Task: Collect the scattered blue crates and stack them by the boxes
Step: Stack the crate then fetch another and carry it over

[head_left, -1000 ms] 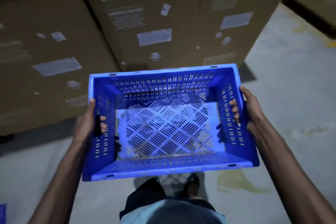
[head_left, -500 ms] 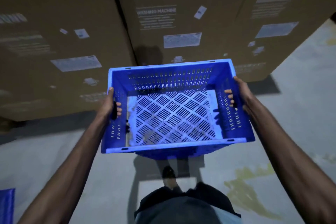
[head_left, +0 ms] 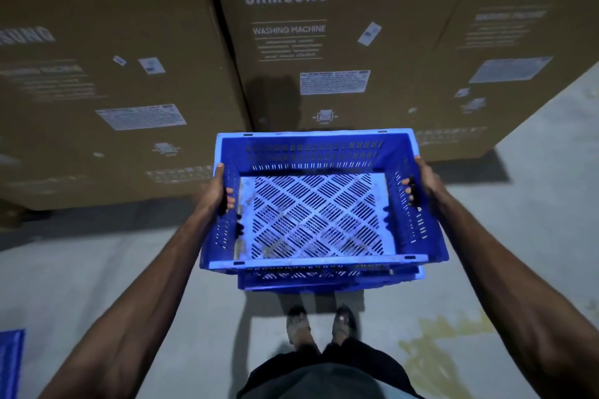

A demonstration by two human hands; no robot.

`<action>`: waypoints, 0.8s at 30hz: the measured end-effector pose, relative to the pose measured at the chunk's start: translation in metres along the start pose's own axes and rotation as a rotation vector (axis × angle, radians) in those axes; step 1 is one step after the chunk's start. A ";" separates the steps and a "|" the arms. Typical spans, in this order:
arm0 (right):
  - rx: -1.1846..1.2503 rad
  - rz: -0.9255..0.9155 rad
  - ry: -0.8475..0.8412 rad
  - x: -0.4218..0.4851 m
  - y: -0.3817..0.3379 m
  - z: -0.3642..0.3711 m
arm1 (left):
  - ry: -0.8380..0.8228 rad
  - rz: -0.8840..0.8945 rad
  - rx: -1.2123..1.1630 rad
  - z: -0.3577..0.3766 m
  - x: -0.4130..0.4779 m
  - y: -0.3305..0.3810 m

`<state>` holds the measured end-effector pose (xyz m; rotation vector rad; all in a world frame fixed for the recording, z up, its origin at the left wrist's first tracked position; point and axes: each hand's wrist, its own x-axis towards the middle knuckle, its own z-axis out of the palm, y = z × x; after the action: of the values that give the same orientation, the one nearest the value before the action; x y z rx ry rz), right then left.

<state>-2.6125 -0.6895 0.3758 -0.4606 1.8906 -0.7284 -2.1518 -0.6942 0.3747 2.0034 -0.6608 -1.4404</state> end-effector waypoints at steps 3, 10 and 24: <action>0.011 -0.007 -0.024 0.007 -0.008 0.001 | 0.019 -0.008 0.002 0.001 0.008 0.005; -0.012 -0.108 0.026 0.018 -0.013 0.007 | 0.109 0.034 0.029 0.002 0.028 0.004; -0.570 -0.387 0.321 -0.017 -0.014 -0.021 | 0.575 0.339 0.379 -0.023 -0.025 -0.004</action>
<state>-2.6248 -0.6839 0.4033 -1.1483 2.3444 -0.5160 -2.1370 -0.6702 0.3940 2.2962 -0.9939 -0.5239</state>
